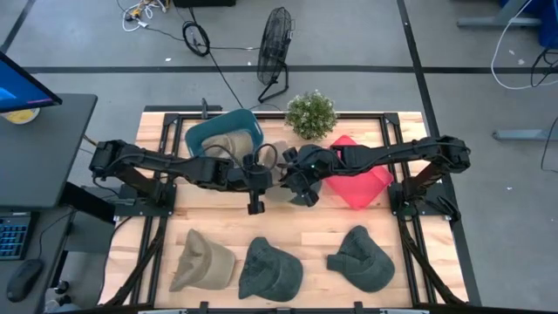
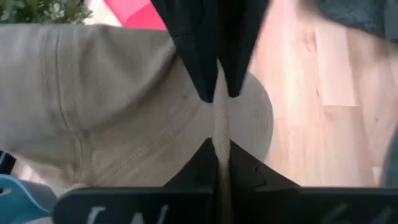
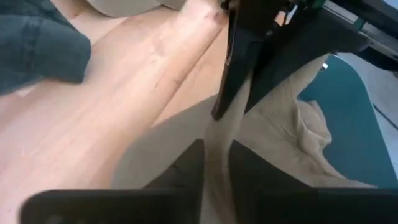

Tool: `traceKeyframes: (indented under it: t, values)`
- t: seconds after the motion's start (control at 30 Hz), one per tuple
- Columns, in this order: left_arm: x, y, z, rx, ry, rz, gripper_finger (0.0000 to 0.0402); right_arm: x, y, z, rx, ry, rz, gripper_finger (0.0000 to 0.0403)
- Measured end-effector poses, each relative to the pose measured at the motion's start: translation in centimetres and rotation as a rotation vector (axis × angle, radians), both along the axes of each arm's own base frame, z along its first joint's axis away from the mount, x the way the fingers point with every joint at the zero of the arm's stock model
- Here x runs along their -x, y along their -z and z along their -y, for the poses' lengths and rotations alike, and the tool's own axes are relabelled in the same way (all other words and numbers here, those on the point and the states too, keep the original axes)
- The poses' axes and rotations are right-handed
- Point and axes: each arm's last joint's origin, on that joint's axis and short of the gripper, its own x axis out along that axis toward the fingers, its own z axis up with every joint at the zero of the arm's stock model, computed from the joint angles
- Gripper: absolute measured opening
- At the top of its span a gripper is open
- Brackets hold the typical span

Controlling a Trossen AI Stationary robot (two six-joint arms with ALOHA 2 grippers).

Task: Pick & Place hat
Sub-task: Put the right brown cap into the blue bin

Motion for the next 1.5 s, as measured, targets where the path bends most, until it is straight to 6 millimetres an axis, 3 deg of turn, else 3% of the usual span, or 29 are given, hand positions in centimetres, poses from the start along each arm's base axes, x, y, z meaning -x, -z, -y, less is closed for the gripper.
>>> traceKeyframes:
  t: [0.17, 0.37, 0.63, 0.77, 1.0, 1.17, 1.5]
  values:
    - [0.4, 0.3, -0.3, 0.030, -0.105, -0.021, 0.0012, 0.0, 0.0, 0.0, 0.071, 0.077, 0.002, 0.0138]
    - [2.3, 0.0, -1.2, -0.062, -0.408, -0.040, 0.0008, 0.3, 0.3, -1.0, 0.137, 0.178, -0.038, 0.0193]
    - [5.4, -1.7, -2.2, -0.083, -0.770, 0.090, 0.0007, 1.2, 1.0, -2.2, 0.159, 0.265, -0.136, 0.0203]
    - [6.4, -1.6, -3.4, -0.054, -0.977, 0.168, 0.0015, 1.5, 1.2, -2.5, 0.136, 0.283, -0.167, 0.0198]
    - [7.2, 1.6, -6.3, -0.005, -1.232, 0.247, 0.0016, 1.7, 1.4, -2.6, 0.132, 0.286, -0.192, 0.0192]
    - [7.1, 4.2, -8.3, 0.044, -1.312, 0.360, 0.0017, 1.7, 1.4, -2.6, 0.122, 0.296, -0.191, 0.0192]
    - [7.3, 7.9, -10.0, 0.138, -1.248, 0.410, 0.0018, 1.6, 1.4, -2.7, 0.091, 0.272, -0.195, 0.0192]
